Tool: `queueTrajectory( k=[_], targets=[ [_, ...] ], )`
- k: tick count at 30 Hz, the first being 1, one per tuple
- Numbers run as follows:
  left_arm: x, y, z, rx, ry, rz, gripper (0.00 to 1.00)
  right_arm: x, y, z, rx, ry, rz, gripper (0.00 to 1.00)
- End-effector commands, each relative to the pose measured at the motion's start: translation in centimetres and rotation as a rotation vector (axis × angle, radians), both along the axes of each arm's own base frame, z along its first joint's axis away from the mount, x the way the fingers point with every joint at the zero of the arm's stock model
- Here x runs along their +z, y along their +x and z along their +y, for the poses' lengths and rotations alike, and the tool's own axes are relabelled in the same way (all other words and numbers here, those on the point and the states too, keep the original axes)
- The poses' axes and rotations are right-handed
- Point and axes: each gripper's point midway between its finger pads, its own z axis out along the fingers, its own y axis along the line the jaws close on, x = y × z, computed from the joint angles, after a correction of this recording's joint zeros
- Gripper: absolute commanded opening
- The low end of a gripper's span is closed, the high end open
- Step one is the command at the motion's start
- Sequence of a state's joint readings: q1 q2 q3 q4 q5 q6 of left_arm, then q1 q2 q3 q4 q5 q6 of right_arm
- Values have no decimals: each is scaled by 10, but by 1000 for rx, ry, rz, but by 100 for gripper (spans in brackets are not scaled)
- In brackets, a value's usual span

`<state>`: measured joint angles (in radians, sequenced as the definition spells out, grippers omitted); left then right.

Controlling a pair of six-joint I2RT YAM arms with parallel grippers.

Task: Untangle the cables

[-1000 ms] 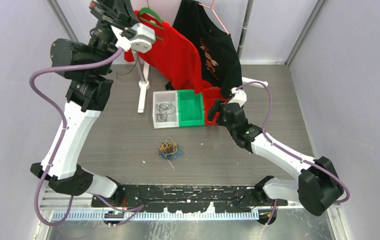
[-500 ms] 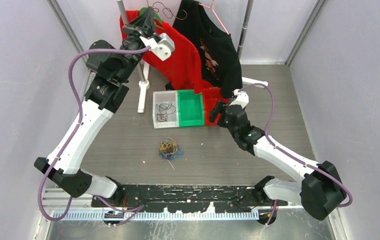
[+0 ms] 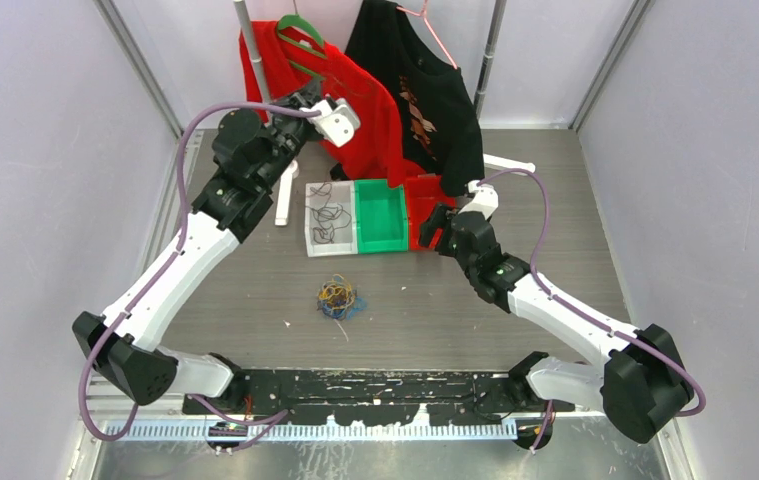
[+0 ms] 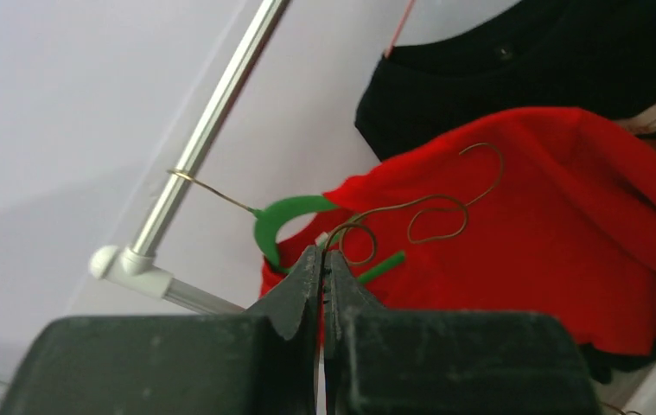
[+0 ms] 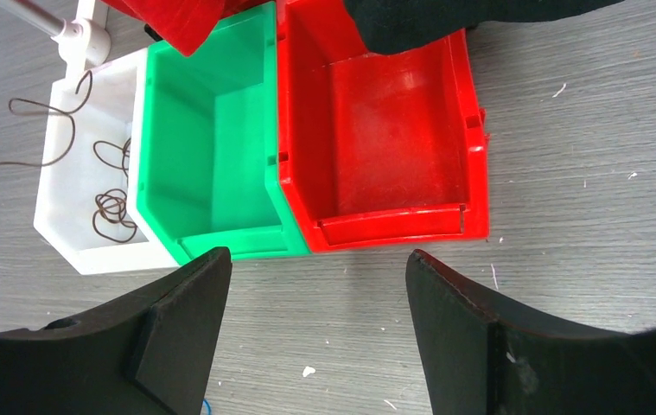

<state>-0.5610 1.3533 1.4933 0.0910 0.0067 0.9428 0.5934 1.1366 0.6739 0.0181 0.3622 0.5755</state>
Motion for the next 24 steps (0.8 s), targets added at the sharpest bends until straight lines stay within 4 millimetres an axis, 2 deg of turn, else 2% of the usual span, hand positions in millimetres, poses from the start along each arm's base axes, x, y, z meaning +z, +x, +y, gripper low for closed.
queueTrajectory(
  k=[1, 4, 8, 11, 14, 20, 24],
  targets=[
    [15, -10, 11, 15, -96, -11, 0, 15, 2, -3, -21, 34, -44, 79],
    [29, -8, 11, 22, -113, -29, 0, 15, 0, -4, -21, 39, -44, 78],
    [60, -12, 14, 20, -149, -84, 0, 13, -3, -4, -17, 42, -41, 78],
    [67, -14, 13, 4, -179, -73, 0, 12, -3, -4, -15, 43, -37, 78],
    [47, -13, 10, -7, -166, 3, 0, 12, -3, -3, -15, 50, -37, 78],
    [-32, -6, 7, 12, -51, 161, 0, 11, -4, -5, -18, 46, -38, 78],
    [-68, 2, 5, 32, 6, 212, 0, 10, -5, -8, -27, 42, -39, 78]
  ],
)
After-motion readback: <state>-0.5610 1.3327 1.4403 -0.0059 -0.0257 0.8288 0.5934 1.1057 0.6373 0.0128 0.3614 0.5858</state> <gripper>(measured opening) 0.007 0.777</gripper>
